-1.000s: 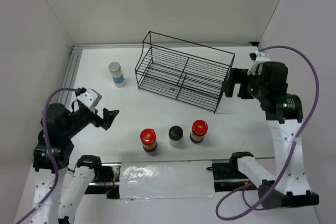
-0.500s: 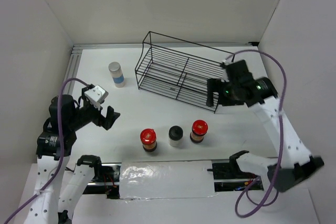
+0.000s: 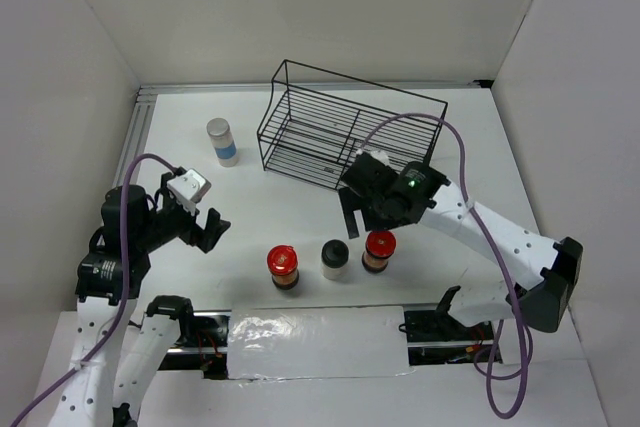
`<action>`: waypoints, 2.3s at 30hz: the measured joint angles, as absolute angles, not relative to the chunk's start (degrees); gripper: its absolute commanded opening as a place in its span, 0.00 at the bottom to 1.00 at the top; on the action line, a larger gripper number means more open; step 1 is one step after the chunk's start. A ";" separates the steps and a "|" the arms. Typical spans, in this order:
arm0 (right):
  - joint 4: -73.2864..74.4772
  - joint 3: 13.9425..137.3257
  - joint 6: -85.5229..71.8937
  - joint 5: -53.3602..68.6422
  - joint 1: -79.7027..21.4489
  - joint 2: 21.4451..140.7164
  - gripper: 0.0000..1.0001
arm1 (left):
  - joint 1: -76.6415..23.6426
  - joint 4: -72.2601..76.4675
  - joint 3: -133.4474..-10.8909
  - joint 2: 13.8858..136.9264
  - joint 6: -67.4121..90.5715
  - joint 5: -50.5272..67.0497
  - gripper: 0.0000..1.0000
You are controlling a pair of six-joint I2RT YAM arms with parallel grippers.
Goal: Organize the condiment bottles
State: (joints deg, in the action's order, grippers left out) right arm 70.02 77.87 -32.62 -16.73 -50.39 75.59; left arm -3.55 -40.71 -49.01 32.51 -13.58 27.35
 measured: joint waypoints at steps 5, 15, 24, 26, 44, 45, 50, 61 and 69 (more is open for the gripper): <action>69.65 70.76 -36.10 -15.86 -51.53 73.91 1.00 | -3.55 -40.69 -48.99 32.51 -14.00 27.62 0.99; 65.06 61.12 -37.78 -15.16 -49.23 69.47 0.97 | -3.55 -40.34 -48.29 32.42 -14.94 27.81 0.99; 57.49 59.44 -35.18 -13.72 -47.29 69.52 0.90 | -3.55 -40.25 -48.29 32.42 -15.00 27.73 0.99; 57.14 59.29 -35.05 -13.69 -47.29 70.37 0.89 | -3.55 -40.25 -48.29 32.42 -15.05 27.49 0.99; 57.34 55.44 -35.00 -13.04 -47.48 68.93 0.10 | -3.55 -39.72 -47.57 33.15 -15.11 26.65 0.99; 57.41 55.51 -34.94 -13.02 -47.48 68.97 0.05 | -3.55 -39.70 -47.57 33.19 -15.11 26.61 0.99; 64.14 65.95 -32.45 -13.91 -49.25 72.14 0.00 | -3.55 -39.40 -47.57 33.26 -15.14 26.33 0.99; 69.04 107.37 -21.06 -16.21 -50.04 81.71 0.00 | -3.55 -39.35 -47.57 34.13 -15.11 25.76 0.99; 71.07 123.44 -13.04 -19.73 -39.64 90.56 0.00 | -3.55 -39.38 -47.57 34.85 -15.03 25.76 0.99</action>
